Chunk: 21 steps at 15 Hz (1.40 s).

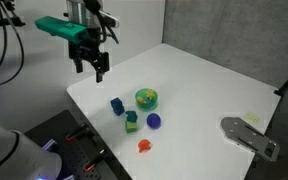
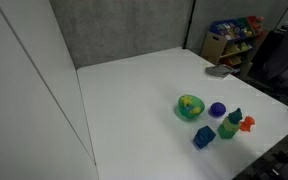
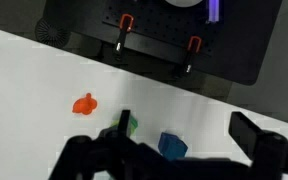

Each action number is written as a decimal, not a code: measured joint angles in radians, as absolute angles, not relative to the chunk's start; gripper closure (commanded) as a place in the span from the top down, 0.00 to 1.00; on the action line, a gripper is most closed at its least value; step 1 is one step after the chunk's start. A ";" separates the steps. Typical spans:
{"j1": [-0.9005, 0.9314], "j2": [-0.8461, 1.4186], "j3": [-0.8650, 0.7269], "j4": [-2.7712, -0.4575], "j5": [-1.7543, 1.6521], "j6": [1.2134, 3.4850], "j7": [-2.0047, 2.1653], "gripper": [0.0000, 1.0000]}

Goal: Move the dark green object to the bowl

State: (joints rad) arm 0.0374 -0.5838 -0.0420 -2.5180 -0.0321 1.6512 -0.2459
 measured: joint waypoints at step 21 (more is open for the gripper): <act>0.025 -0.469 -0.040 -2.492 -0.009 1.949 -0.101 1.00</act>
State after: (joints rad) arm 0.0250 -0.4692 -0.0398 -2.4923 -0.0094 1.9494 -0.1007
